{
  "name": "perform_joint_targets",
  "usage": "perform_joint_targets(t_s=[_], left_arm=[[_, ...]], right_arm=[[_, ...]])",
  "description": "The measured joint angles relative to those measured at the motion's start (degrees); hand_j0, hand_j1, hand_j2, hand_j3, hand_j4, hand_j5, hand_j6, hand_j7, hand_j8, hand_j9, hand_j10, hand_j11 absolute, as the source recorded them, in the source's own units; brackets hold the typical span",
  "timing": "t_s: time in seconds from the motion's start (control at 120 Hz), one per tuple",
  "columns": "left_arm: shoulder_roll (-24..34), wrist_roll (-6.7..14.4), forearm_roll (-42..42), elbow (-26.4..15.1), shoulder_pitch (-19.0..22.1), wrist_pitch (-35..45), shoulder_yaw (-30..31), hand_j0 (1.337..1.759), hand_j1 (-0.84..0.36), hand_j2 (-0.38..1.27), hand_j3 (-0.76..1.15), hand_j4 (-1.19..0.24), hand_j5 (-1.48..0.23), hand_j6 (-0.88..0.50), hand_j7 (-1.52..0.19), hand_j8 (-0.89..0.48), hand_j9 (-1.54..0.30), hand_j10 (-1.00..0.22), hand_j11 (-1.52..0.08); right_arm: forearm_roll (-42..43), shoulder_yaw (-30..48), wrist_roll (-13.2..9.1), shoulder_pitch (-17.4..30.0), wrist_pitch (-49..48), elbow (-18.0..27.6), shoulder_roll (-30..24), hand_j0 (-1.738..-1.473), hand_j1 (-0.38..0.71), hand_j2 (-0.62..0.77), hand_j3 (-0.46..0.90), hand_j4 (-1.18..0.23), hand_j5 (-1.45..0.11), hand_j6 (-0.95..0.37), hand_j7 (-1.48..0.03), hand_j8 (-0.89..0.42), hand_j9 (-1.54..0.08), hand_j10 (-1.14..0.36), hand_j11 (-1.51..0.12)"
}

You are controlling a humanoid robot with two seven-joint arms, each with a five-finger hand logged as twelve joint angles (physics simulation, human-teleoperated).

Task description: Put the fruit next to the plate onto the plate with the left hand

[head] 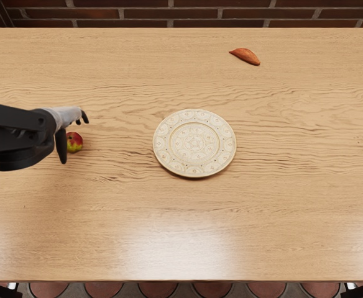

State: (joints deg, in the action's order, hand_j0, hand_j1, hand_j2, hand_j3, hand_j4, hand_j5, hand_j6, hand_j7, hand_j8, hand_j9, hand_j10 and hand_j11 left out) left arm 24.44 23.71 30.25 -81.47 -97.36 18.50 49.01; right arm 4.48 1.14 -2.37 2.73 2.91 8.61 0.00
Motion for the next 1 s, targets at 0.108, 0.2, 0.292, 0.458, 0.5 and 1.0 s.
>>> perform_joint_targets(t_s=[0.108, 0.2, 0.292, 0.458, 0.5, 1.0], left_arm=[[-0.3, 0.0, 0.0, 0.6, 0.4, 0.0, 0.5, 1.658, 0.01, 0.06, 0.0, -0.28, -0.37, -0.28, -0.37, -0.28, -0.37, -0.28, -0.37], [-0.8, 0.0, 0.0, 1.3, 0.9, 0.0, 0.8, 1.658, -0.03, 0.06, 0.0, -0.32, -0.41, -0.32, -0.41, -0.32, -0.41, -0.32, -0.41], [-1.3, 0.0, 0.0, 2.0, 1.0, 0.1, 1.0, 1.658, -0.08, 0.07, 0.0, -0.36, -0.46, -0.36, -0.46, -0.36, -0.46, -0.36, -0.46], [-2.3, -0.1, 0.0, 2.8, 1.8, 1.0, 1.1, 1.658, -0.14, 0.08, 0.0, -0.41, -0.53, -0.41, -0.53, -0.41, -0.53, -0.41, -0.53], [-2.5, -0.2, 0.1, 3.0, 2.0, 1.2, 1.1, 1.658, -0.15, 0.08, 0.0, -0.42, -0.54, -0.42, -0.54, -0.42, -0.54, -0.42, -0.54], [-4.4, -0.4, 0.2, 5.2, 4.4, 2.7, 1.1, 1.658, -0.19, 0.1, 0.0, -0.48, -0.57, -0.48, -0.57, -0.45, -0.59, -0.46, -0.59]], right_arm=[[0.0, 0.0, 0.0, 0.0, 0.0, 0.0, 0.0, -1.658, -0.32, -0.01, 0.0, -0.03, -0.03, -0.03, -0.03, -0.03, -0.03, -0.03, -0.03], [0.0, 0.0, 0.0, 0.0, 0.0, 0.0, 0.0, -1.658, -0.32, -0.01, 0.0, -0.03, -0.03, -0.03, -0.03, -0.03, -0.03, -0.03, -0.03], [0.0, 0.0, 0.0, 0.0, 0.0, 0.0, 0.0, -1.658, -0.32, -0.01, 0.0, -0.03, -0.03, -0.03, -0.03, -0.03, -0.03, -0.03, -0.03], [0.0, 0.0, 0.0, 0.0, 0.0, 0.0, 0.0, -1.658, -0.32, -0.01, 0.0, -0.03, -0.03, -0.03, -0.03, -0.03, -0.03, -0.03, -0.03], [0.0, 0.0, 0.0, 0.0, 0.0, 0.0, 0.0, -1.658, -0.32, -0.01, 0.0, -0.03, -0.03, -0.03, -0.03, -0.03, -0.03, -0.03, -0.03], [0.0, 0.0, 0.0, 0.0, 0.0, 0.0, 0.0, -1.658, -0.32, -0.01, 0.0, -0.03, -0.03, -0.03, -0.03, -0.03, -0.03, -0.03, -0.03]])
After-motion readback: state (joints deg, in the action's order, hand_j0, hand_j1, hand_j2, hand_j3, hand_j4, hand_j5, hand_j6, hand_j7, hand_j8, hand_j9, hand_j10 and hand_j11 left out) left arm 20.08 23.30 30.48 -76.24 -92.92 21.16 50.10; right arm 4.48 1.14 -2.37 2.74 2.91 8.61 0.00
